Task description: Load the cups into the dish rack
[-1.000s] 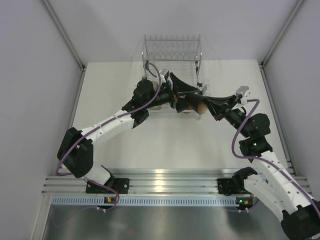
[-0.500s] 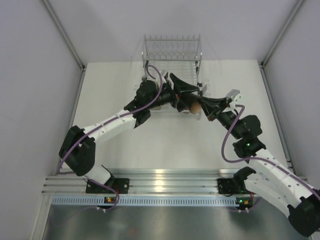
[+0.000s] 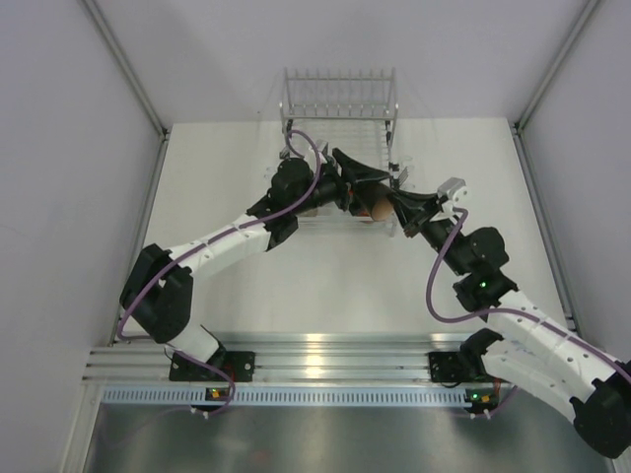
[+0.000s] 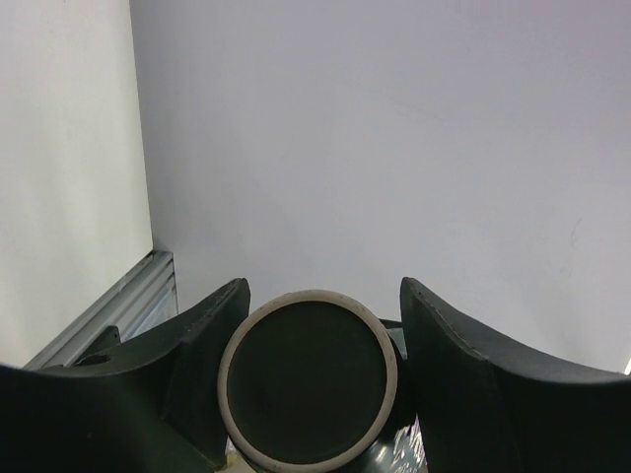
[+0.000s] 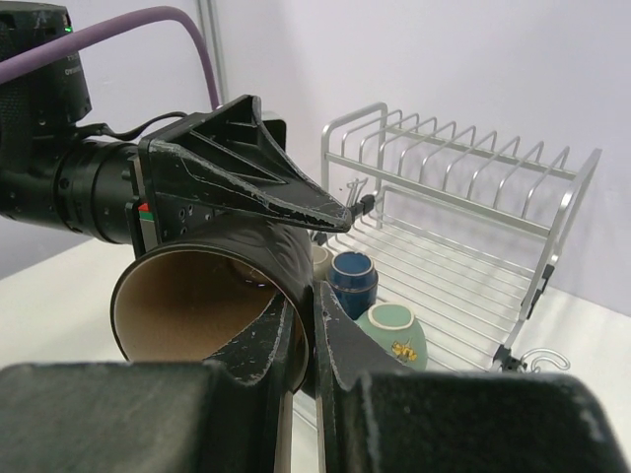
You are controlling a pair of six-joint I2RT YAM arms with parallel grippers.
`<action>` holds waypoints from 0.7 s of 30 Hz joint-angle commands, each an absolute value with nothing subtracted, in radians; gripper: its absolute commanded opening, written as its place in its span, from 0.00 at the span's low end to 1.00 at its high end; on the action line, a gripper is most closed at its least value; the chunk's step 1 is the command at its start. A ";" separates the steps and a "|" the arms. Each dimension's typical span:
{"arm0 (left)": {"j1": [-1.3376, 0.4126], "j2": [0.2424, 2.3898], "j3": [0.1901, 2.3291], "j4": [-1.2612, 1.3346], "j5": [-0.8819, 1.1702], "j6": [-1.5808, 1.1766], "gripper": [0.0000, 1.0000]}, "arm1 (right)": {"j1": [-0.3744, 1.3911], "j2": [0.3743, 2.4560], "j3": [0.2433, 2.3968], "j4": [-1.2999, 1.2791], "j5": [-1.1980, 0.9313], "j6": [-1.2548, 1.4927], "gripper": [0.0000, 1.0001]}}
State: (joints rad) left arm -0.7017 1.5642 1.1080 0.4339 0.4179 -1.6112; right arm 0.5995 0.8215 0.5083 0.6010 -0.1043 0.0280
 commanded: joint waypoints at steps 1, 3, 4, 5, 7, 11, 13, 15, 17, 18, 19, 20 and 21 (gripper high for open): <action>-0.738 1.543 1.163 0.552 0.448 -1.591 0.00 | 0.640 0.857 0.514 0.552 -0.141 0.035 0.00; -0.736 1.549 1.155 0.575 0.437 -1.579 0.00 | 0.641 0.862 0.514 0.542 -0.138 0.040 0.01; -0.736 1.557 1.152 0.624 0.439 -1.582 0.00 | 0.641 0.862 0.512 0.540 -0.137 0.044 0.02; -0.735 1.566 1.152 0.647 0.446 -1.588 0.00 | 0.641 0.865 0.511 0.532 -0.132 0.046 0.03; -0.733 1.603 1.161 0.695 0.472 -1.612 0.00 | 0.643 0.868 0.517 0.517 -0.127 0.048 0.06; -0.733 1.664 1.173 0.793 0.494 -1.658 0.00 | 0.643 0.847 0.526 0.476 -0.106 0.041 0.07; -0.732 1.692 1.175 0.825 0.502 -1.673 0.00 | 0.643 0.842 0.528 0.474 -0.094 0.040 0.08; -0.730 1.707 1.172 0.859 0.500 -1.684 0.00 | 0.643 0.847 0.534 0.469 -0.092 0.038 0.11; -0.729 1.712 1.167 0.868 0.496 -1.686 0.00 | 0.643 0.853 0.540 0.460 -0.094 0.035 0.13; -0.729 1.710 1.166 0.877 0.494 -1.684 0.00 | 0.643 0.851 0.543 0.457 -0.092 0.034 0.13; -0.727 1.710 1.166 0.884 0.495 -1.686 0.00 | 0.643 0.850 0.543 0.453 -0.089 0.029 0.14; -0.724 1.709 1.164 0.887 0.497 -1.684 0.00 | 0.643 0.848 0.543 0.449 -0.084 0.026 0.15; -0.723 1.704 1.163 0.887 0.500 -1.678 0.00 | 0.643 0.850 0.540 0.449 -0.078 0.025 0.16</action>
